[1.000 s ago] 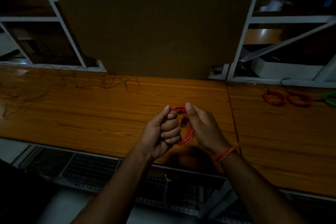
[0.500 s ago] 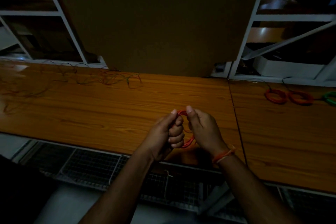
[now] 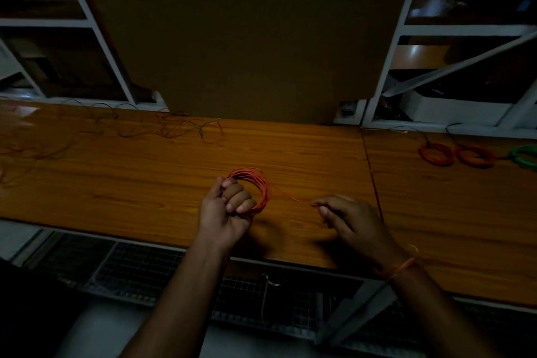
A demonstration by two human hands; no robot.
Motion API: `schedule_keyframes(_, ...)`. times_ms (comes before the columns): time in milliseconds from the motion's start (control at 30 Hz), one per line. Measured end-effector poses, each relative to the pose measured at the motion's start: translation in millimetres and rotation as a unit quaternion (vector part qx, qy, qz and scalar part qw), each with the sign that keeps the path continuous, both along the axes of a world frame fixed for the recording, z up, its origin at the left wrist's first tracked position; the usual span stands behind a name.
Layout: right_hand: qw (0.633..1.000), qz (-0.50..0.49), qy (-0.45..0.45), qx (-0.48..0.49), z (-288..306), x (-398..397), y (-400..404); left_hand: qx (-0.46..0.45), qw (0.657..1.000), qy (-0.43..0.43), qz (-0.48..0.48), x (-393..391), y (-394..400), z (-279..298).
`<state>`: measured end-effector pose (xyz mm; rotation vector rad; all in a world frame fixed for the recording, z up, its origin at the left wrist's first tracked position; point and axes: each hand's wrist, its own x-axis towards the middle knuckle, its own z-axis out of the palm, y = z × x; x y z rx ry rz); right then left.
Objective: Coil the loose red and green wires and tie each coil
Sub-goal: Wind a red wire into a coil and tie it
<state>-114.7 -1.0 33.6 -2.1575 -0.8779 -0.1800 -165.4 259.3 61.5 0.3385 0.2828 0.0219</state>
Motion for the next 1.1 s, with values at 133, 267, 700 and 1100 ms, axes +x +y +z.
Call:
schedule_keyframes(133, 1.0, -0.007, -0.017, -0.013, -10, -10, 0, -0.015, 0.999, 0.004, 0.043, 5, 0, 2)
schedule_keyframes(267, 0.994, 0.011, -0.077, -0.073, -5, -16, 1, 0.034, 0.995, 0.021, 0.088, 9, 3, 4)
schedule_keyframes(700, 0.979, 0.135, -0.146, -0.051, 87, -17, 58, 0.544, 0.838, -0.045, -0.002, 0, -40, -4)
schedule_keyframes(1100, 0.993, 0.064, -0.103, -0.009, 93, 8, 62, 0.467, 0.86, -0.143, -0.148, 5, -22, 1)
